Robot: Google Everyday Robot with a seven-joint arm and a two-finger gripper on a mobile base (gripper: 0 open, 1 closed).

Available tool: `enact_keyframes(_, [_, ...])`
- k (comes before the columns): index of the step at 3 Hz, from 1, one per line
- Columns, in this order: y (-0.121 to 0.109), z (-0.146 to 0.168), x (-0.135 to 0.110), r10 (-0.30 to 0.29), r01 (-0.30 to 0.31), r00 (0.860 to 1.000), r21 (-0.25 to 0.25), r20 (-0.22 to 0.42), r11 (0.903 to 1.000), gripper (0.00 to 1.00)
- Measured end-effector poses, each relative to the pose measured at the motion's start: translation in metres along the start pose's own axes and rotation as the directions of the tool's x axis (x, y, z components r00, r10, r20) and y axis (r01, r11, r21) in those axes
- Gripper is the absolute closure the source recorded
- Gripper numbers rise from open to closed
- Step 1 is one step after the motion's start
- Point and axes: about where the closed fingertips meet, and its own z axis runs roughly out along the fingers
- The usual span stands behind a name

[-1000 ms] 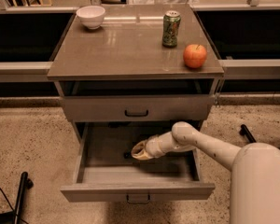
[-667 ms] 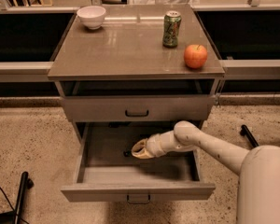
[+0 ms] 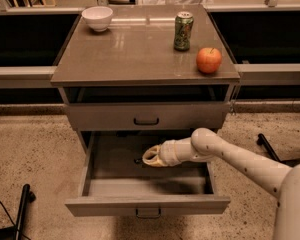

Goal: Pick rxbar chocolate from middle drawer and place on counter

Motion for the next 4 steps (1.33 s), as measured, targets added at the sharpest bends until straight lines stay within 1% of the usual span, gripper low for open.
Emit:
enact_keyframes(1, [0.0, -0.041, -0.051, -0.088, 0.087, 0.996, 0.091, -0.003, 0.992, 1.0])
enact_keyframes(2, [0.001, -0.093, -0.113, -0.22, 0.217, 0.975, 0.164, 0.002, 0.9624, 1.0])
enact_keyframes(3, [-0.008, -0.137, -0.17, -0.347, 0.341, 0.938, 0.193, -0.002, 0.9201, 1.0])
enact_keyframes(4, [-0.028, -0.157, -0.198, -0.398, 0.391, 0.917, 0.183, -0.001, 0.9019, 1.0])
